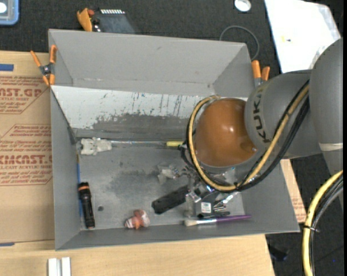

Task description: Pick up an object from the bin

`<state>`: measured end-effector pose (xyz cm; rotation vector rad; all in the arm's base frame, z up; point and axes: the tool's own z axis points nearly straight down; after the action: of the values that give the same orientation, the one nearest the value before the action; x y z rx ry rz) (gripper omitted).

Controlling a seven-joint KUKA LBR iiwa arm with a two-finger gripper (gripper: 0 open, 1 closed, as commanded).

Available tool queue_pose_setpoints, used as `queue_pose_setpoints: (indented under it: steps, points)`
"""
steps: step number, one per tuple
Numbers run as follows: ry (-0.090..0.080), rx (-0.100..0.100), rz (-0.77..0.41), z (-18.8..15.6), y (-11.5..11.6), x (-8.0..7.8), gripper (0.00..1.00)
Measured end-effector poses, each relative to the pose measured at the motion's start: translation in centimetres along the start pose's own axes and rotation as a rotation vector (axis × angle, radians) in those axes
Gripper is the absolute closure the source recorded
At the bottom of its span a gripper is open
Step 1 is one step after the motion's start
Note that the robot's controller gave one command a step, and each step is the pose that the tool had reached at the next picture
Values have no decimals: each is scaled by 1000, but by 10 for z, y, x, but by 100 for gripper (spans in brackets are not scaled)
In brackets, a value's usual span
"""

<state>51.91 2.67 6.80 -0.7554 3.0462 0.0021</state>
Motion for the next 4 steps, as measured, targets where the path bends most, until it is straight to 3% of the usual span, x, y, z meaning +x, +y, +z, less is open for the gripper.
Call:
queue_pose_setpoints:
  steps: [1,2,4]
  points:
    - [2,-4,2,-3,4,2,100]
    - [2,-4,2,-3,4,2,100]
    - [10,-9,2,-63,6,3,100]
